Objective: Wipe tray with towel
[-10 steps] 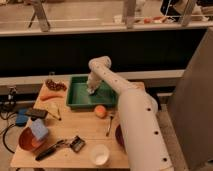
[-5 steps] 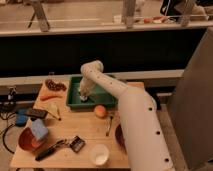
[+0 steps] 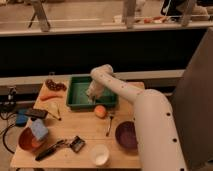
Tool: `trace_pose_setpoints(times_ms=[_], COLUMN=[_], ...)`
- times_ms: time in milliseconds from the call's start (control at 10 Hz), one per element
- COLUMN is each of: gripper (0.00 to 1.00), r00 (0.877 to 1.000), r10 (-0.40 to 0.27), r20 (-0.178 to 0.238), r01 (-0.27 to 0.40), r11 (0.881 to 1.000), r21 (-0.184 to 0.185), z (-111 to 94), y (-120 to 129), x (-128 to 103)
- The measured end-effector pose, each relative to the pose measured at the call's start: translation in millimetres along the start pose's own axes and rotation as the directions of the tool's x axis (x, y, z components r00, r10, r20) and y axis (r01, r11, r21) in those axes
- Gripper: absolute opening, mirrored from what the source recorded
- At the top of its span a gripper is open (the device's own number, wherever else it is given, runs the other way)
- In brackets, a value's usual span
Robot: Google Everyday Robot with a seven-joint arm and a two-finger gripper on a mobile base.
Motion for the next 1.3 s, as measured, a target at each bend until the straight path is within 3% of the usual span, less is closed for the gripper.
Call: trace_pose_setpoints(times_ms=[300,700,1000,1300], gripper=[0.00,0.00,0.00,0.00], r00=[0.995,0.989,0.988,0.995], r10=[0.095,0.134,0.127,0.074], r20=[-0.024,-0.068,-0.083,-0.060], r01=[-0.095,-0.137,-0.131,-0.075], r11=[0.995,0.990,0.990,0.997], r21=[-0.022,-0.044,-0.047,-0.007], z=[-8.5,-9.4,-8.8,-1.4], y=[41.6,45.0,27.7,-13.9], x=[15.4,55.4,84.8,82.8])
